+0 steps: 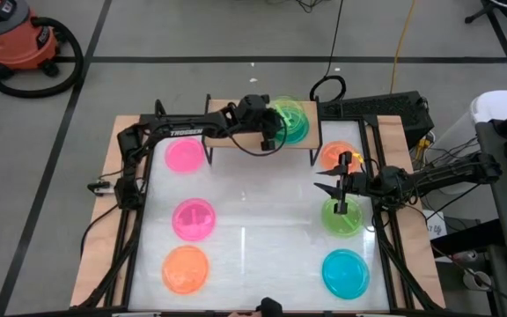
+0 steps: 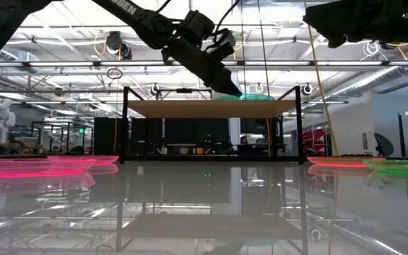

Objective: Place and stack plates onto a shelf
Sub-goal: Stack the bottom green plate on top of the blue plate on the shelf

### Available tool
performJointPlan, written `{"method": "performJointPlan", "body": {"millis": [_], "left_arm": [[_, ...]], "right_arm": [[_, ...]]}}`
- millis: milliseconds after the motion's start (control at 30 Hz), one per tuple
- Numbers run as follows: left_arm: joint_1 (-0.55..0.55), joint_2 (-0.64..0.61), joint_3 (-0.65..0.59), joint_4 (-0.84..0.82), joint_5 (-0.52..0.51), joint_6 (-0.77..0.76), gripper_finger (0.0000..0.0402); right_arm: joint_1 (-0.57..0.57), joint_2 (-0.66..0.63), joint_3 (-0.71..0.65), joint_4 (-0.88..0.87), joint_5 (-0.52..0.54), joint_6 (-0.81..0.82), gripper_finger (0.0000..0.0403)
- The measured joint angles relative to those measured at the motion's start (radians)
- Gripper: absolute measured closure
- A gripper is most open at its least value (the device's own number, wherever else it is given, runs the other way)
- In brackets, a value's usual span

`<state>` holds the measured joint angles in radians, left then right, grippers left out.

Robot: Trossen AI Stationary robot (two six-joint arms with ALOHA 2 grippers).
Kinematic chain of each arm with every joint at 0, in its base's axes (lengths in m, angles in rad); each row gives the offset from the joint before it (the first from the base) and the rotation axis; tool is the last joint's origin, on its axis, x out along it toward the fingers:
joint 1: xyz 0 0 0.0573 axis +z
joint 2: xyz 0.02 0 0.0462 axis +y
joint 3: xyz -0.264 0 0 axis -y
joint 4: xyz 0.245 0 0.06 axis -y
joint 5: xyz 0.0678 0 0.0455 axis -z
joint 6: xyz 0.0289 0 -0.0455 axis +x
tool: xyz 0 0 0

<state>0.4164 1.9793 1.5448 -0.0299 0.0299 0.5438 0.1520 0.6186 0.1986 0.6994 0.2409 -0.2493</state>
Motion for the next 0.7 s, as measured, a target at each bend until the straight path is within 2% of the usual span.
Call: {"method": "performJointPlan", "body": {"millis": [267,467,700], "left_arm": [[0.0,0.0,0.0,-0.056,0.001,0.0,0.0254],[-0.002,-0.001,0.002,-0.107,0.083,0.007,0.0254],[-0.022,-0.026,0.002,-0.075,0.083,0.033,0.0254]], "right_arm": [[0.0,0.0,0.0,0.0,0.0,0.0,0.0266],[0.0,0.0,0.0,0.0,-0.001,-0.001,0.0266],[0.0,0.0,0.0,0.0,-0.001,-0.001,0.0266]]}}
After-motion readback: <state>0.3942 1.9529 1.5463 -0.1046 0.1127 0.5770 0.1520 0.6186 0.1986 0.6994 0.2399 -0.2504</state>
